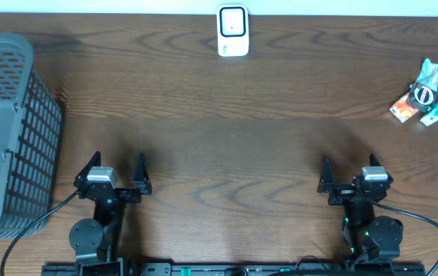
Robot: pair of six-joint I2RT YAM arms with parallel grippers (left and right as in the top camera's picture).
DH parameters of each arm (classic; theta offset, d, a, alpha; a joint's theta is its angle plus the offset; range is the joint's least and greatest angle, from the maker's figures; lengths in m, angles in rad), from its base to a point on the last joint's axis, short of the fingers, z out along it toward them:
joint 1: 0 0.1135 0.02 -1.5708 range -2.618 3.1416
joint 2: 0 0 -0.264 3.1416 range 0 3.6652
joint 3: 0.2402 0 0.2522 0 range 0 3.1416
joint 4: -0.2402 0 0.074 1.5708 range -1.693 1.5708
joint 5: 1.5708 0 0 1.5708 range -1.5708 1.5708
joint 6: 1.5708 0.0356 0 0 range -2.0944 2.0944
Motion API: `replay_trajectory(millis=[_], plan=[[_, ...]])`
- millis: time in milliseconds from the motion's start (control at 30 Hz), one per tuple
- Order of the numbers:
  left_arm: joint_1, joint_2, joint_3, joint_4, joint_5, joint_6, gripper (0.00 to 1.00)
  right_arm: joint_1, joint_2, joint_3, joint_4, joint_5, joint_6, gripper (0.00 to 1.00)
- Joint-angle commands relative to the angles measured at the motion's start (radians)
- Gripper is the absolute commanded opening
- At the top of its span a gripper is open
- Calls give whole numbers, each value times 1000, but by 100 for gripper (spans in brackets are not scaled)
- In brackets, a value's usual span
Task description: Scan the item barcode
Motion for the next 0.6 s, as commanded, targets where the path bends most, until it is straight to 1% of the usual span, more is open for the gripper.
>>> replay_trajectory(millis=[0, 167, 267, 500, 567], plan=[[-28, -8, -2, -10, 19, 25, 98, 5, -7, -2, -5, 5, 13, 99], [-34, -8, -2, -138, 21, 62, 98, 5, -7, -2, -5, 5, 13, 99], [-35, -8, -2, -134, 39, 100, 98, 5, -7, -2, -5, 5, 13, 99], [-35, -8, -2, -135, 26, 98, 97, 5, -7, -2, -5, 5, 13, 99], [-35, -8, -2, -138, 2, 98, 98, 5, -7, -2, -5, 5, 13, 99]])
